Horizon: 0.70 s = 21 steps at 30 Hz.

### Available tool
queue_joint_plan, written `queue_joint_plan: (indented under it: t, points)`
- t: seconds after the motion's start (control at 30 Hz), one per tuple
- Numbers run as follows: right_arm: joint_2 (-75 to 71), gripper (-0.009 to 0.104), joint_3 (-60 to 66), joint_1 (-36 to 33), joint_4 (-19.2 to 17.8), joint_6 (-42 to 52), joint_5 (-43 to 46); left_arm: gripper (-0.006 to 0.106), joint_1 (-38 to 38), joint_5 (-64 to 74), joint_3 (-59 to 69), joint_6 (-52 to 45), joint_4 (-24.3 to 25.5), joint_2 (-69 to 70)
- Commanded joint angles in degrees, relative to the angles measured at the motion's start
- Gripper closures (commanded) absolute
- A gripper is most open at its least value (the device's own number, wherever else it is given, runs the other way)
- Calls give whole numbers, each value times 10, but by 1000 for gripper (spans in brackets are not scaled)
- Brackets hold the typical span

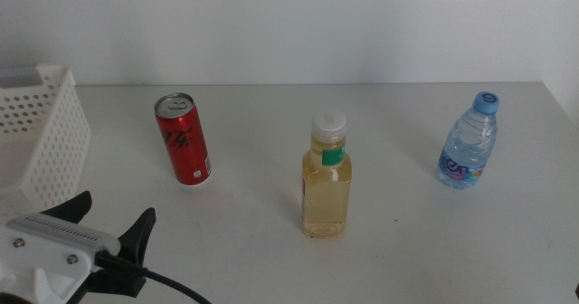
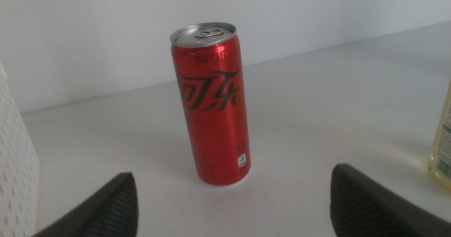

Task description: Use arms to grab the bottles and put them into the dustbin to the left of the table.

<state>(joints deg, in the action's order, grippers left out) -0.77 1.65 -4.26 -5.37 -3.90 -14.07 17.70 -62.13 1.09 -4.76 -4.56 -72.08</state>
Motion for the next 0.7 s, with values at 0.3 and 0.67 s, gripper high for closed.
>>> queue_joint_plan:
  t: [0.3,0.67]
  points:
    - [-12,22,-6,4,-5,7,42,7,3,-50,7,29,-5,6]
    - [-12,22,-6,4,-5,7,42,7,1,-3,-87,48,-10,-67]
